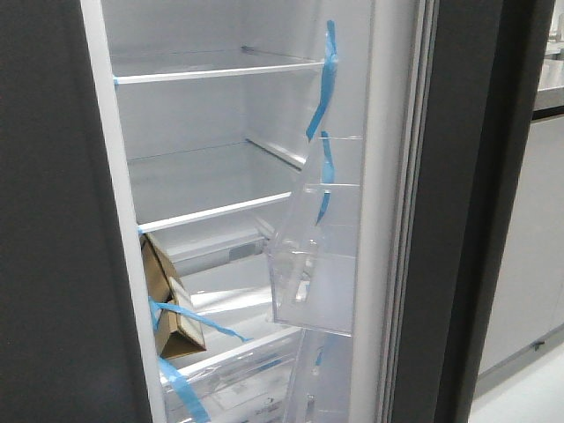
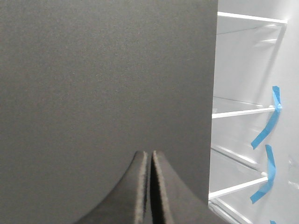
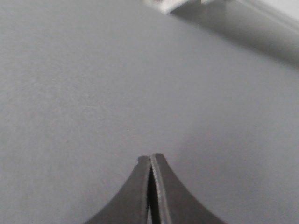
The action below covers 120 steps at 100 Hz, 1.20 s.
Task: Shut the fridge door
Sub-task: 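Push the door with both grippers toward the fridge body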
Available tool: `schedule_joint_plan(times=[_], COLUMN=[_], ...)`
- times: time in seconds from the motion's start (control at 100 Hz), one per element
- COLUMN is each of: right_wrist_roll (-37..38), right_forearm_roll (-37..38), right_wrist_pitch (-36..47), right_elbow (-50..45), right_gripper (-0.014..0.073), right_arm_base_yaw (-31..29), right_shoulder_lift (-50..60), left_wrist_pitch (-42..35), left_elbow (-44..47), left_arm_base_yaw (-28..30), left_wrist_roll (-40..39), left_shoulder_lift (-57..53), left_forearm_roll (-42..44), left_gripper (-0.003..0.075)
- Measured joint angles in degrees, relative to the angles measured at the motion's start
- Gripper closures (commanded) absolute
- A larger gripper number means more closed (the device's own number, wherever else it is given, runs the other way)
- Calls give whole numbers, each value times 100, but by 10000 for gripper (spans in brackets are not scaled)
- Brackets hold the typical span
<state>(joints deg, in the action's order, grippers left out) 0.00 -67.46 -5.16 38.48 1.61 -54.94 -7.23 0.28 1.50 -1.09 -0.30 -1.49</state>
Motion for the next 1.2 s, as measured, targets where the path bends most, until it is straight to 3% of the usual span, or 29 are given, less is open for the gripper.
schedule_joint_plan(times=[0.35,0.73,1.2], right_wrist_roll=[0,0,0], right_forearm_roll=[-312,104,245], right_wrist_pitch=[-411,-268,-582], right_elbow=[1166,2453,5396], right_gripper=[639,639,639], right_arm_base_yaw=[277,961,1925], right_shoulder_lift=[-1105,-2310,-5096], left_wrist_pitch=[0,0,0], left_elbow=[0,0,0], left_arm_base_yaw=[0,0,0], left_wrist_roll=[0,0,0], left_shoulder_lift=[0,0,0], left_forearm_roll=[0,0,0], left_gripper=[740,740,740])
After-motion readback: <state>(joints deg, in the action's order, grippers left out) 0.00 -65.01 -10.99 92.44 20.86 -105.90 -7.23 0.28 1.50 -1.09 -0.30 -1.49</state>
